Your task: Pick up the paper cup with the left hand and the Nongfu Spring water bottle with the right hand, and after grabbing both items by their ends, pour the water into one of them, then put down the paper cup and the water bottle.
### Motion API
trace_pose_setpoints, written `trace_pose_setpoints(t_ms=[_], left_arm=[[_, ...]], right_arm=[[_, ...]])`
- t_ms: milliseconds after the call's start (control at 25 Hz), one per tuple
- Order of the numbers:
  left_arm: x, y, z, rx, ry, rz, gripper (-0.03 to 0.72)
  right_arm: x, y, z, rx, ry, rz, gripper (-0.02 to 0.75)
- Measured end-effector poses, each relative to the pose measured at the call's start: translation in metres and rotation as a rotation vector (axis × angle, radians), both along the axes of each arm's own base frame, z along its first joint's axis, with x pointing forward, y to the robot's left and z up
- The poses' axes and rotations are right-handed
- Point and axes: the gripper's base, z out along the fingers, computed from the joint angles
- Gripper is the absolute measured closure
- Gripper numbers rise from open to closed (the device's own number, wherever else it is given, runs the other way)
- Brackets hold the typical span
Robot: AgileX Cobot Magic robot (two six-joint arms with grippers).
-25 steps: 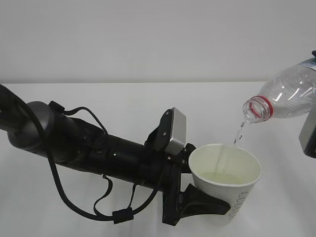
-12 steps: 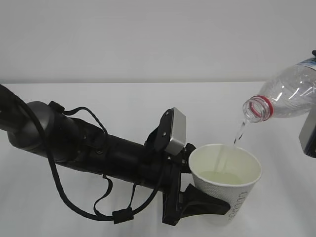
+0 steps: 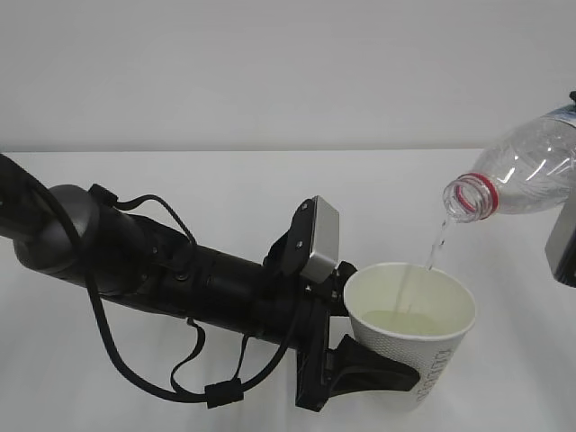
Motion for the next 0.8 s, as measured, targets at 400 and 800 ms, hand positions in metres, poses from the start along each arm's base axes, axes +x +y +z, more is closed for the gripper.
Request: trace_pose_setpoints(t_ms=[400,800], left_arm=[[0.0,0.0,0.0,0.0,0.0,0.0,0.167],[0.0,0.0,0.0,0.0,0.0,0.0,0.168]], right_arm=[[0.0,-0.0001,0.0006,0.001,-0.006,-0.001,0.288],[0.0,-0.0001,0.0006,0.001,-0.006,-0.001,0.288]])
